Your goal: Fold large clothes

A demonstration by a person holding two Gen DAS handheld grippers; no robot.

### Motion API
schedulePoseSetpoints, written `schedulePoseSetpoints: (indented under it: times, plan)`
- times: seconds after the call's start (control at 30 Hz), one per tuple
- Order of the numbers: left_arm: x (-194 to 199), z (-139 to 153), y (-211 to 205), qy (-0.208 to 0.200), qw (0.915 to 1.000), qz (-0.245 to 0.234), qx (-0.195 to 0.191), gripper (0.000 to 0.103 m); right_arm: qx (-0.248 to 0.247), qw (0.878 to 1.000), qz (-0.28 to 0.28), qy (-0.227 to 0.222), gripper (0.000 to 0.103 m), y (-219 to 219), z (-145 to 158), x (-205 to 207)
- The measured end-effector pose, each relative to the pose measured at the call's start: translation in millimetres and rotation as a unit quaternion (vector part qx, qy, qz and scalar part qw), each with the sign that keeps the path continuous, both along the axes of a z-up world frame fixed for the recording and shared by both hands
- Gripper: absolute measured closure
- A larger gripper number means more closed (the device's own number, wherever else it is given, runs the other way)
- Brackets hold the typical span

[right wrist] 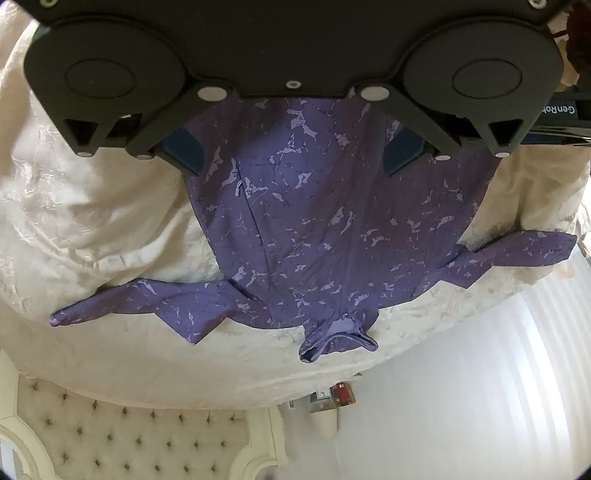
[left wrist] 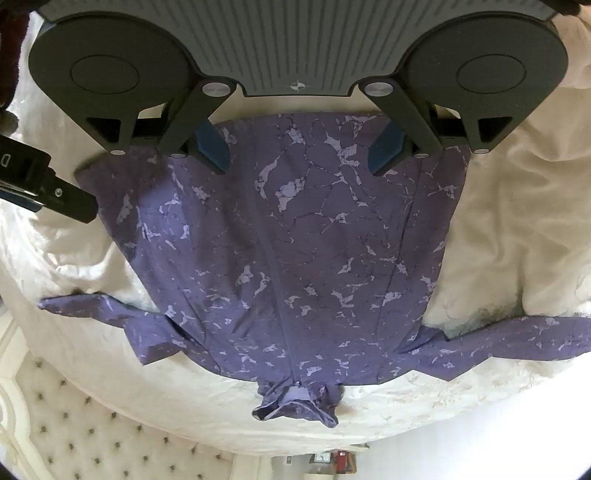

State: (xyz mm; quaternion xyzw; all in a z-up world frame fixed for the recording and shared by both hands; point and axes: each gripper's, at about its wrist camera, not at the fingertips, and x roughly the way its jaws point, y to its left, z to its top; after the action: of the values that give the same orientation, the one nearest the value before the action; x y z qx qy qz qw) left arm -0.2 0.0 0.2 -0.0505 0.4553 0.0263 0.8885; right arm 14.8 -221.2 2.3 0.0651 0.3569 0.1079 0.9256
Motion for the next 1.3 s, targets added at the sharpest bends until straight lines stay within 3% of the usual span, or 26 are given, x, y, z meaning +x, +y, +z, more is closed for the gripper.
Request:
schedulePoseSetpoints:
  times: [1.3]
  plan:
    - [-1,-3,8,0.002,0.9998,0.017,-0.014,0.022,-0.002,1.0,0.016,0.008,0.001,8,-6,1]
